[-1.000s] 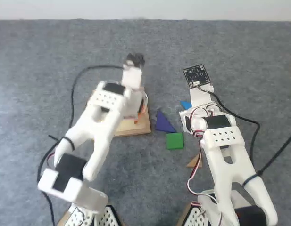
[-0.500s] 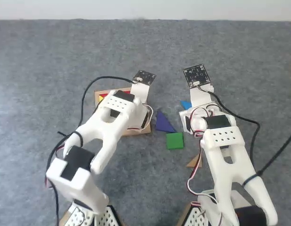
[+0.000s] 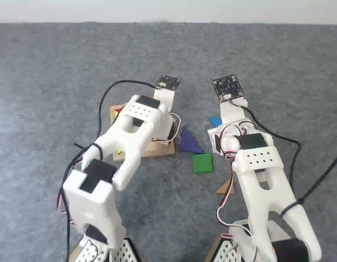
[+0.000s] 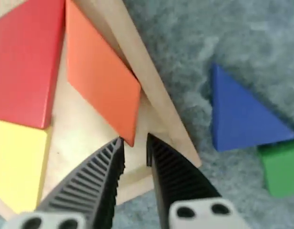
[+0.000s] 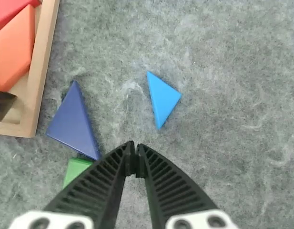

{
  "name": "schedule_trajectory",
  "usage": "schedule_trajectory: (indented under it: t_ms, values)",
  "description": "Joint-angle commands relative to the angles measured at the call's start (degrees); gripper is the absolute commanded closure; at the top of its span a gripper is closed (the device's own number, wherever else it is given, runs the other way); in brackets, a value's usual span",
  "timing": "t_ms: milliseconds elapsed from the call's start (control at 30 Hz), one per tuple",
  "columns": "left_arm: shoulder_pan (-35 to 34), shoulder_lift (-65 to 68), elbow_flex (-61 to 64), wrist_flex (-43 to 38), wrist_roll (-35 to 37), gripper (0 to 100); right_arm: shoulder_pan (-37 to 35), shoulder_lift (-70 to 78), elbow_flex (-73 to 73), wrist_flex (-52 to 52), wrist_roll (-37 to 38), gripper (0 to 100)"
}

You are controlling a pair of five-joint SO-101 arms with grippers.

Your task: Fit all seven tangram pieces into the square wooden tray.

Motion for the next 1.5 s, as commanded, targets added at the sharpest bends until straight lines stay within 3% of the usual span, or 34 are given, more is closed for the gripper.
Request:
schedule_trajectory:
  t_ms: [0,367,600,867,1000,1100,1367,1467]
  values:
    - [-0.44,1.49,-5.67,1.14,0.09,91,0.31,-2.51,-0.35,-1.1,0.88,99.0]
    - [-5.36,2.37,-10.15,-2.02,-5.19,91,0.31,-2.51,-0.35,-1.01,0.88,99.0]
    - [-0.97,2.37,-10.15,-2.11,-8.44,91,0.31,-2.51,-0.35,-1.1,0.88,99.0]
    - [-0.97,1.49,-11.03,-1.49,-8.7,91,0.31,-2.51,-0.35,-1.1,0.88,99.0]
    - [-1.14,-4.57,-10.59,3.6,-8.44,91,0.31,-2.51,-0.35,-1.1,0.88,99.0]
    - [-4.22,-12.31,-6.73,4.13,-8.09,94,0.4,-2.51,-0.35,-1.1,0.88,99.0]
    - [-19.08,-30.86,14.9,-5.8,-6.77,94,0.22,-3.12,-0.35,-0.57,5.8,99.0]
    - [-24.97,-34.99,19.47,-5.98,-7.03,94,-3.47,-7.16,-0.35,0.31,5.8,99.0]
